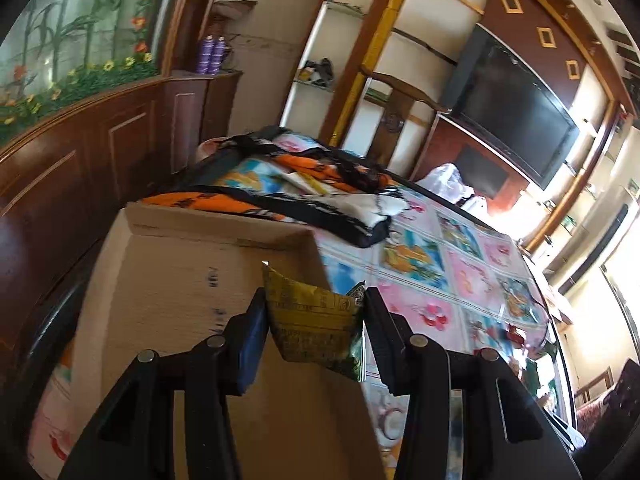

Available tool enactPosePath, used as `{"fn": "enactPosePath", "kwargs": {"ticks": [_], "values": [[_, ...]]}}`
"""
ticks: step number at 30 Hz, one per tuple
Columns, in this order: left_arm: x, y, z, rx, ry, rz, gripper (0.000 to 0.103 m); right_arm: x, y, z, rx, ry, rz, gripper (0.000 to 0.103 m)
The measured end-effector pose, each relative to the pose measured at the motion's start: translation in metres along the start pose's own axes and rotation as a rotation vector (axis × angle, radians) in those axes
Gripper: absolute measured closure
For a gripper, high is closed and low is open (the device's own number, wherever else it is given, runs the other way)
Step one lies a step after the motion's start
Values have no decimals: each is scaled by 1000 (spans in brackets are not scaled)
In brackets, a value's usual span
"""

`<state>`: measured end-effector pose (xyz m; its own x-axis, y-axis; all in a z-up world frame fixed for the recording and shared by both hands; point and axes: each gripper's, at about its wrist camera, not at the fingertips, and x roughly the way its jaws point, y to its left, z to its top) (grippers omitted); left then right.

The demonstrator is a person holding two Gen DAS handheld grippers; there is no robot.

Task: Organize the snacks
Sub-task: 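Carry both held snack bags over the cardboard box, then open both grippers to drop the bags into the cardboard box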

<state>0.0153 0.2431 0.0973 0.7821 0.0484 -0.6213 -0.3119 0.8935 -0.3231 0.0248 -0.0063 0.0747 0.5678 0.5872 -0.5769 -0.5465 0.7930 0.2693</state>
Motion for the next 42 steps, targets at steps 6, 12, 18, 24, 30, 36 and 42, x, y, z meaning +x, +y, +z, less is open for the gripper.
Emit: {"fn": "enactPosePath", "kwargs": {"ticks": [6,12,18,24,30,36,42], "values": [[10,39,6,-75,46,56,58,19,20,-1,-22,46,56,63],[15,51,5,-97,61,134,58,38,55,4,-73,84,144,63],[23,66,5,-117,85,210,58,74,89,0,-137,165,172,63],[30,64,3,-98,107,234,57,93,97,-14,-173,226,172,63],[34,64,0,-96,122,236,57,99,94,-21,-175,245,159,63],[35,60,0,-86,124,238,57,98,97,-24,-194,244,161,62],[34,63,0,-106,120,226,51,96,98,-25,-200,248,164,61]]}}
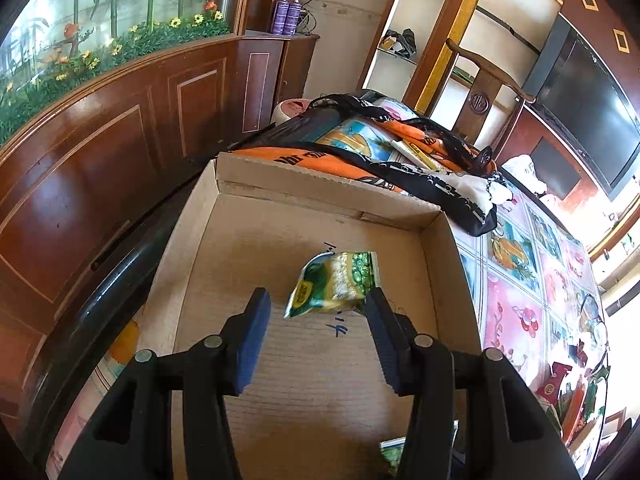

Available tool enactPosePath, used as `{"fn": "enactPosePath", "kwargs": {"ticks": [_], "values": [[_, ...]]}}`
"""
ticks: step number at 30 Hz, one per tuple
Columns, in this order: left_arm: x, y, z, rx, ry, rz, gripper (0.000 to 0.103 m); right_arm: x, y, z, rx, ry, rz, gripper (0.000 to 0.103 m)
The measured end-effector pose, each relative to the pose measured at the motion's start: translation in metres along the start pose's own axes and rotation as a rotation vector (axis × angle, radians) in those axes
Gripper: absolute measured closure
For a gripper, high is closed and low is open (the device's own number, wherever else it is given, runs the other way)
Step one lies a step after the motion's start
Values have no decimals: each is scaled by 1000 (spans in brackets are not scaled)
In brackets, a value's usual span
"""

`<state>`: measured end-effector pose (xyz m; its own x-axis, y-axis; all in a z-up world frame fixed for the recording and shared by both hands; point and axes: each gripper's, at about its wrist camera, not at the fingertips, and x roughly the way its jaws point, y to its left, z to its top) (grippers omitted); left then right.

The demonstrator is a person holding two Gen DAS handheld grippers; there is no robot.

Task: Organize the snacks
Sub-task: 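Open both grippers to drop the bags into the cardboard box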

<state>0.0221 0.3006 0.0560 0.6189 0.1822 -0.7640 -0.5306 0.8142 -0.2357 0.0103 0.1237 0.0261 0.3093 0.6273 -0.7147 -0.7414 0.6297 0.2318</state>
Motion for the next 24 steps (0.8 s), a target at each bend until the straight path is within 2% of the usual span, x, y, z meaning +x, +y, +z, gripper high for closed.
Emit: {"fn": "enactPosePath", "kwargs": {"ticks": [3,11,24], "values": [[-4,-1,0,1,-15,-15,46,-3,1,0,-2,-4,3,60],[-27,-6,2,5,-116,-74,39,-28,-1,4,15,-79,1,46],[-39,-30,-4,79,-166,-157,37,-81,-44,-1,143,-168,7,45]]}}
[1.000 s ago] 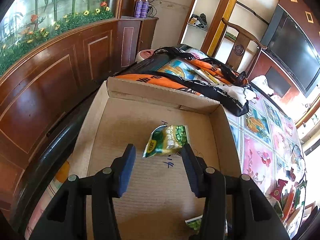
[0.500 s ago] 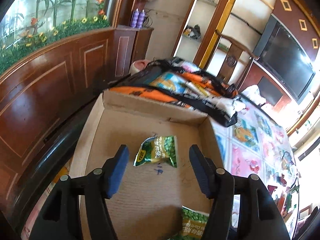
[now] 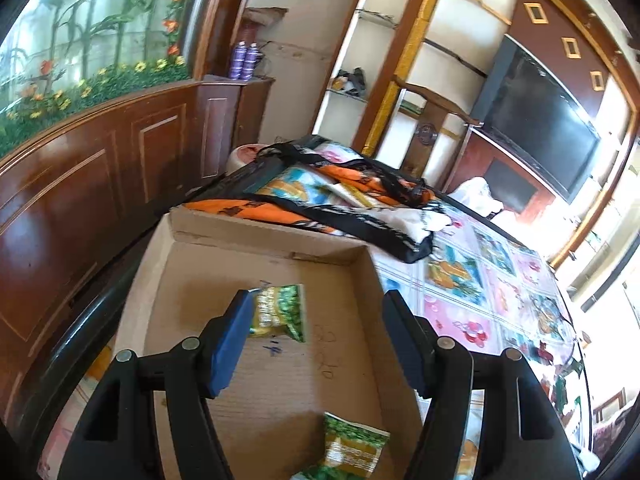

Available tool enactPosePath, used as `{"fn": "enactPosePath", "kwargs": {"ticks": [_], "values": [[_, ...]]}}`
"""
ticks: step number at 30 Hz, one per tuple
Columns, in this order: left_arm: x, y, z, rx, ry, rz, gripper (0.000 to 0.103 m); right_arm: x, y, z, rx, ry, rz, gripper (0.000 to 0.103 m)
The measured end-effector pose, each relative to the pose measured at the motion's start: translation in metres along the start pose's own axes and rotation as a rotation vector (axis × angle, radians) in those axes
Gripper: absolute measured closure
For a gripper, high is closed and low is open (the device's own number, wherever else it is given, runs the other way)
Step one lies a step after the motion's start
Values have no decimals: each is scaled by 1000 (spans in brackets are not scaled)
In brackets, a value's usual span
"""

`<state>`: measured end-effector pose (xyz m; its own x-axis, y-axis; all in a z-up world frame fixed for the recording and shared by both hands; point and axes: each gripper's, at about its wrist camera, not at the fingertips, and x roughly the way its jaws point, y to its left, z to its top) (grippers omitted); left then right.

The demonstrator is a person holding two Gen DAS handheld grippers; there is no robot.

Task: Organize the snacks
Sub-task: 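Open both grippers to drop the bags into the cardboard box, then move both grippers back over the snack pile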

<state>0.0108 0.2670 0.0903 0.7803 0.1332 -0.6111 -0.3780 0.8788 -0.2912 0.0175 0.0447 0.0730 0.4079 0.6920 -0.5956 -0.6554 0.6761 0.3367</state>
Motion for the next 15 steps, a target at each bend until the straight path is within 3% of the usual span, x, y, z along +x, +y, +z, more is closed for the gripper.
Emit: {"fn": "enactPosePath", "kwargs": {"ticks": [10,15], "values": [[-14,-45,-14,115,-21,-112,33,-86,-93,-20,128,-112,-135,45],[-27,-94,-37,186,17,-238,33,-139,-160,-36,259,-176,-243,45]]}}
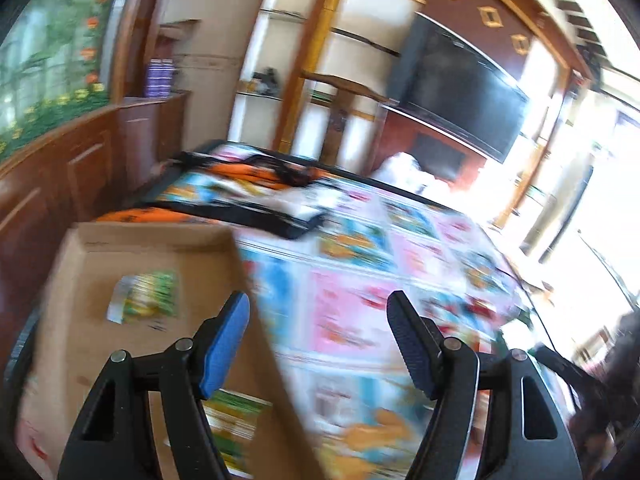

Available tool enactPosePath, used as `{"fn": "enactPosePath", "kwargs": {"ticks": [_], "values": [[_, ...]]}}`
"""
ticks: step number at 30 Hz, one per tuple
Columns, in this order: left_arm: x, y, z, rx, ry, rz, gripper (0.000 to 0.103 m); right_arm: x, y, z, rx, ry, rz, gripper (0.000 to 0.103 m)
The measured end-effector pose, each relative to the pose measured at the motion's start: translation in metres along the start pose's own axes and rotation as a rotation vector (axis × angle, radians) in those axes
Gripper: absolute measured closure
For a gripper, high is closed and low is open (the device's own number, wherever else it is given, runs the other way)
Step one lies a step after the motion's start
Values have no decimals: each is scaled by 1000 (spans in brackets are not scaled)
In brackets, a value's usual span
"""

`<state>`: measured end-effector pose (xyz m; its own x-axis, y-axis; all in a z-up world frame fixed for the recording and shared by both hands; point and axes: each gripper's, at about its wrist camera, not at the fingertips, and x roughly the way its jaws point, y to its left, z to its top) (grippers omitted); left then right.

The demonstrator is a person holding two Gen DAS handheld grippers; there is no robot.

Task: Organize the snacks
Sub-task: 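Move both grippers back over the snack pile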

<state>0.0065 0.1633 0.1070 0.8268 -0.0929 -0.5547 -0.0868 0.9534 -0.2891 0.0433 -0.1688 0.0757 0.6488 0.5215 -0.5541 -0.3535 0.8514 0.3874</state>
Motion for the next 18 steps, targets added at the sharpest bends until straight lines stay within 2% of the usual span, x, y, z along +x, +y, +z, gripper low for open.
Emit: {"fn": "enactPosePath", "kwargs": {"ticks": [2,4,6,8,10,12,14,18], "values": [[3,-33,-11,53,42,-79,32,-12,-29,2,59,-9,-44,45],[14,-71,-29,118,141,-183,31,-18,-53,4,123,-2,-67,45],[30,-108,-55,176,273,-284,31,-17,-69,3,170,26,-91,45],[42,-131,-75,196,388,-334,31,-14,-78,0,209,52,-90,46],[48,-142,-92,203,466,-329,31,-14,-83,-1,229,72,-65,46],[50,-147,-102,185,507,-304,31,-15,-83,-2,233,78,-69,46],[55,-149,-110,140,535,-292,31,-14,-86,-3,243,89,-70,46],[62,-153,-115,77,537,-295,31,-10,-89,-5,268,103,-40,46]]}}
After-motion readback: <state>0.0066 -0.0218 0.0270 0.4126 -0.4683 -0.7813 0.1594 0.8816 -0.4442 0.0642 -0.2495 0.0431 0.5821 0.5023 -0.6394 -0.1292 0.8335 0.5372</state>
